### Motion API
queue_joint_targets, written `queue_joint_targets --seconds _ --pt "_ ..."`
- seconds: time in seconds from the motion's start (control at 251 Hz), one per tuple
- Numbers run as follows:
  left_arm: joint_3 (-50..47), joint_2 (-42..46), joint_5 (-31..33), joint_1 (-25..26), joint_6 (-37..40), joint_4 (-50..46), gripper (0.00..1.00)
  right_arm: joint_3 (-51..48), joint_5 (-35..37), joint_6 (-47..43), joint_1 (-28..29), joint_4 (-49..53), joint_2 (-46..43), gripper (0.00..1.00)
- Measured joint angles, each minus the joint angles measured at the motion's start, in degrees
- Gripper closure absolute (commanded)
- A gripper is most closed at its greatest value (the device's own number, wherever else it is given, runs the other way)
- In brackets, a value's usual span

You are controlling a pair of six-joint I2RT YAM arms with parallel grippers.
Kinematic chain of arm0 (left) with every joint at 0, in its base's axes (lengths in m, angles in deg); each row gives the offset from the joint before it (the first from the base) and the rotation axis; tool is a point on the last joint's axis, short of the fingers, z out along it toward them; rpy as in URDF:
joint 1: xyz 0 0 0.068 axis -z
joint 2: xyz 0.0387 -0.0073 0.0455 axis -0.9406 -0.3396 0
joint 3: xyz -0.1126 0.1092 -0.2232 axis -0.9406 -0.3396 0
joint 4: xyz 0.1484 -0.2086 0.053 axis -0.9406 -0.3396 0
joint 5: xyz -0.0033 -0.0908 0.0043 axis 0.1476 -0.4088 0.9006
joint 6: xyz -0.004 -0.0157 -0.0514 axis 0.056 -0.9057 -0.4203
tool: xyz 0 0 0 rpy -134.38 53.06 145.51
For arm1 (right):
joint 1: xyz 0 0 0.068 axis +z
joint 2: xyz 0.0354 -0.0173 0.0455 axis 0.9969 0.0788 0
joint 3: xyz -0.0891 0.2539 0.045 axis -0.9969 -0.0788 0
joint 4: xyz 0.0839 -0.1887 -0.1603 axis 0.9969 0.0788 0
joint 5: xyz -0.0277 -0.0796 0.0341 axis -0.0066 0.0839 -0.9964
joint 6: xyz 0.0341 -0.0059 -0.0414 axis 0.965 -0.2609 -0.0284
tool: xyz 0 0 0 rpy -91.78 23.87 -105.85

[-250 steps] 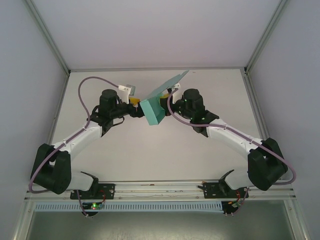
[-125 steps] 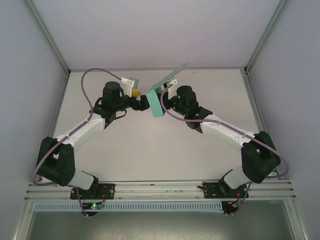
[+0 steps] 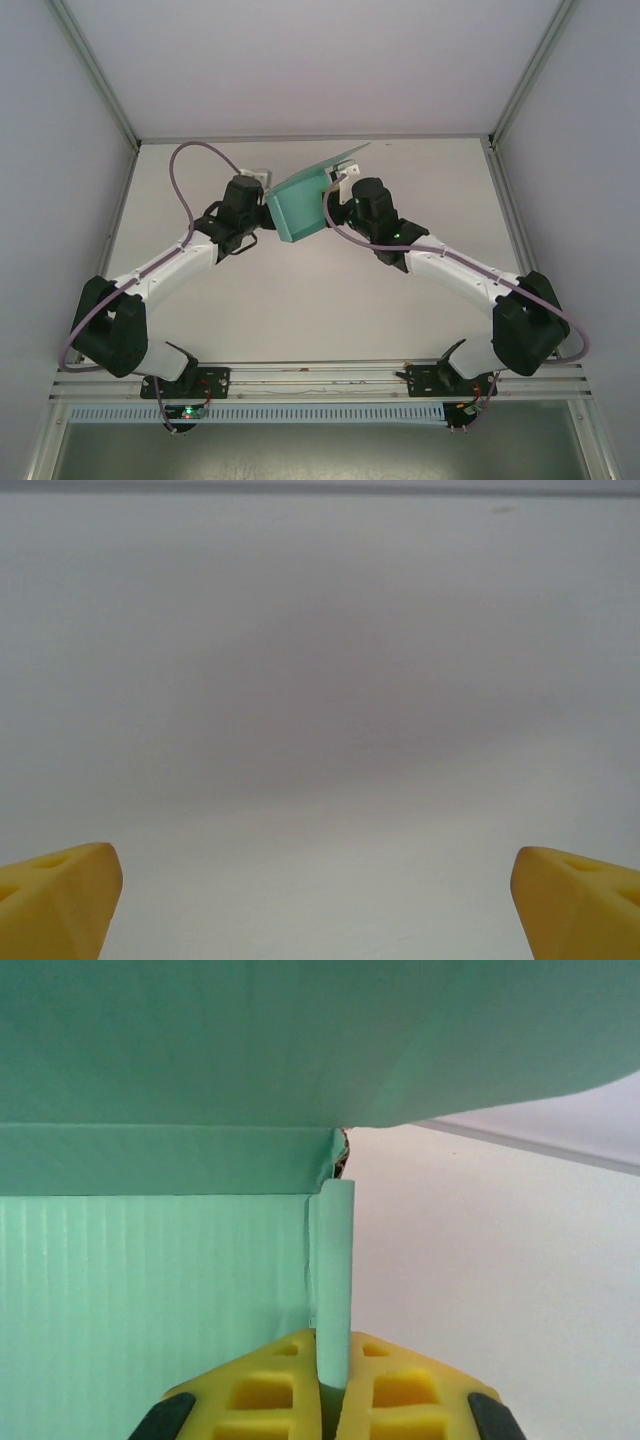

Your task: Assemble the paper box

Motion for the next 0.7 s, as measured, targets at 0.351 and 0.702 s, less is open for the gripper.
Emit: queue_joint_targets --seconds 0.351,0.702 --pt "-4.4 5.9 16.9 -1.7 -3.7 -11.9 0.00 0.0 6.4 -0.4 0.0 7.3 0.4 1.00" --pt "-5.0 11.5 17.0 -2.0 -4.8 -13.9 0.00 6.9 11.2 4.3 0.0 19.2 15.1 0.97"
